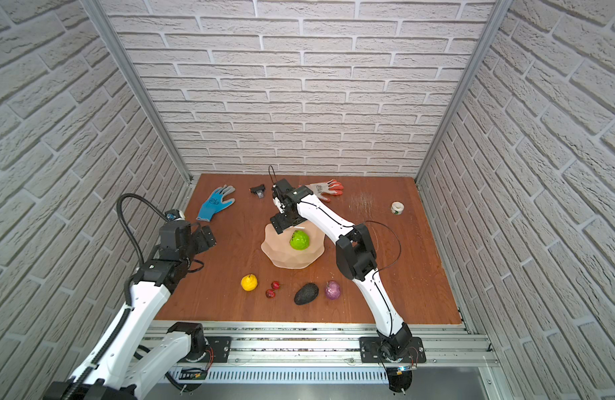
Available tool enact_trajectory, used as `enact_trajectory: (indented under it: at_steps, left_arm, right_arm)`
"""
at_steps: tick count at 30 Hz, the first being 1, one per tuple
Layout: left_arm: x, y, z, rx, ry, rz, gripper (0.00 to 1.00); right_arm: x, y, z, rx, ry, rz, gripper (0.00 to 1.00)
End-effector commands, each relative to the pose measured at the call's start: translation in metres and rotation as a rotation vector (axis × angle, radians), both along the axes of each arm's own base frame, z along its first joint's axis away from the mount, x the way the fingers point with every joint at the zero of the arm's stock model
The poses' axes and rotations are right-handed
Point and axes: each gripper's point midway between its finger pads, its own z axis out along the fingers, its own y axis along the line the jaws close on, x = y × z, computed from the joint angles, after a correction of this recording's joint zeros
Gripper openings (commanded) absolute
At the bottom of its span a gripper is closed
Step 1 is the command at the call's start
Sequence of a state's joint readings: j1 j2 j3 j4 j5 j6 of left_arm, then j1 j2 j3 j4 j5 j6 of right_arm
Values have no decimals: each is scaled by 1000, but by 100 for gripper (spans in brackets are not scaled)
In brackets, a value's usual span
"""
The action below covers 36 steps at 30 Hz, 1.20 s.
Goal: Arrange fruit in a fruit bowl
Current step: Place the fruit in the fruit bowl, then pick up the fruit from the bottom-center of the table.
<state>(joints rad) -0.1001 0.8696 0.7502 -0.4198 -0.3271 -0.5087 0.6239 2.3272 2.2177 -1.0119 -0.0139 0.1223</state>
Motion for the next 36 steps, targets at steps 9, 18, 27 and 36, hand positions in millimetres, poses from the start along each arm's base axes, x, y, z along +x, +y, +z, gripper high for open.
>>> enact_trajectory:
  at_steps: [9, 18, 27, 36]
  left_arm:
    - [0, -1, 5, -11, -4, -10, 98]
    - [4, -7, 3, -35, 7, -28, 98]
    - [9, -11, -1, -32, 34, -52, 98]
    - [13, -21, -6, -73, 71, -86, 97]
  right_arm:
    - [-43, -29, 59, 87, -145, 5, 94]
    - [-96, -68, 58, 77, -97, -46, 93]
    - [-159, -121, 64, 47, -37, -167, 89]
    - [-213, -162, 27, -35, 103, -297, 87]
